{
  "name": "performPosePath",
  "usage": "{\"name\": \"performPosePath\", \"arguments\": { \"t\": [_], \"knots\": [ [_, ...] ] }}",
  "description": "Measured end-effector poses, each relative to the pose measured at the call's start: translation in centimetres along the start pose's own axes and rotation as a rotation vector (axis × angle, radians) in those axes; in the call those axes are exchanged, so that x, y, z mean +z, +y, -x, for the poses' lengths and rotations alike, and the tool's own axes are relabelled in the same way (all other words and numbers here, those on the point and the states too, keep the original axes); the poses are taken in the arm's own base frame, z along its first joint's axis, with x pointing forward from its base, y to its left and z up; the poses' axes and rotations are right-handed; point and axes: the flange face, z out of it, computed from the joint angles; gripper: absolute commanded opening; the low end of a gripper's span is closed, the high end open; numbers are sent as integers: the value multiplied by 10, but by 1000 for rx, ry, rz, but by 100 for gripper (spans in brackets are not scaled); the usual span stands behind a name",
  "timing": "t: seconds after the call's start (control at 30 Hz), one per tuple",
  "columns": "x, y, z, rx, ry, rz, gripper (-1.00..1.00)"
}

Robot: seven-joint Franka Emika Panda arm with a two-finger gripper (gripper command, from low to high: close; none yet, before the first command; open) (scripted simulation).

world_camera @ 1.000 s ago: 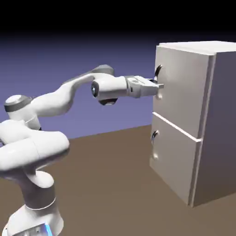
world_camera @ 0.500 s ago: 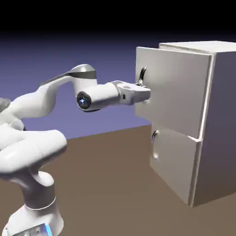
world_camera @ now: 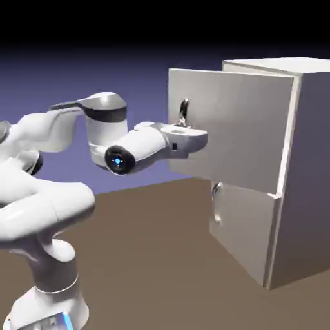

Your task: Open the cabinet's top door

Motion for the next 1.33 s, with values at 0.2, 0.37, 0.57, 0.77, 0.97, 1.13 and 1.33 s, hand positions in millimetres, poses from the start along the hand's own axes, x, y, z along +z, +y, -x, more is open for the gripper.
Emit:
{"name": "performPosePath", "arguments": {
  "t": [0.2, 0.37, 0.57, 0.77, 0.97, 1.13, 1.33],
  "knots": [
    [-29, 13, -13, 0, -79, -80, -100],
    [-56, 27, -27, 0, -156, -156, -100],
    [-85, 47, -47, 0, -250, -250, -100],
    [-110, 70, -70, 0, -343, -343, -100],
    [-130, 94, -94, 1, -435, -435, -100],
    [-142, 115, -115, 0, -509, -509, -100],
    [-152, 136, -136, 0, -583, -583, 100]
  ]
}}
